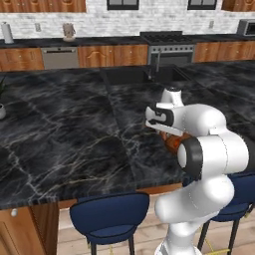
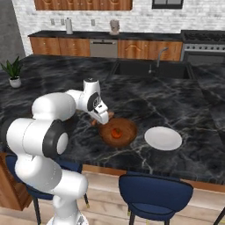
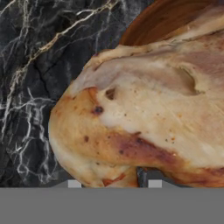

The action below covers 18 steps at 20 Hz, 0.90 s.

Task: Pick the chicken drumstick and tomato from their plates and place them in the bowl. Then put the bowl in the fridge.

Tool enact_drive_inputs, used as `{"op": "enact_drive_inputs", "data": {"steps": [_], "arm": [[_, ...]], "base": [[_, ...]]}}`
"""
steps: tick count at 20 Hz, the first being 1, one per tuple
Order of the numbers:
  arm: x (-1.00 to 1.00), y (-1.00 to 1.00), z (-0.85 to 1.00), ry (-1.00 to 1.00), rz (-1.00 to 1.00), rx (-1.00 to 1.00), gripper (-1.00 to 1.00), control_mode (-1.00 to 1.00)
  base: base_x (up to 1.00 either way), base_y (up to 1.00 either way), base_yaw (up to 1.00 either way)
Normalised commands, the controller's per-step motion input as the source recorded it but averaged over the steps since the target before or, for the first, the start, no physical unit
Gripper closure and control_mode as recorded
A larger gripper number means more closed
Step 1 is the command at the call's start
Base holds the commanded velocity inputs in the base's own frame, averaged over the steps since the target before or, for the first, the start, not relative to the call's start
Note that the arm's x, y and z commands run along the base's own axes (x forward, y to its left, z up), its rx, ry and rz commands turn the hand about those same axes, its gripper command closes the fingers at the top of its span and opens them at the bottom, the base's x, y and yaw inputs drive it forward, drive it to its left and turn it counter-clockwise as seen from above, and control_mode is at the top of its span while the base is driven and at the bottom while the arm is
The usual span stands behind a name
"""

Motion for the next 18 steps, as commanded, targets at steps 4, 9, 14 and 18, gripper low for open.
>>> {"op": "enact_drive_inputs", "data": {"steps": [4,9,14,18], "arm": [[0.00,0.00,0.00,0.00,0.00,0.00,1.00,1.00],[0.00,0.00,0.00,0.00,0.00,0.00,1.00,1.00],[0.00,0.00,0.00,0.00,0.00,0.00,1.00,1.00],[0.00,0.00,0.00,0.00,0.00,0.00,1.00,-1.00]], "base": [[0.54,0.27,0.00],[0.03,0.04,0.00],[0.00,0.00,0.00],[0.00,0.00,0.00]]}}
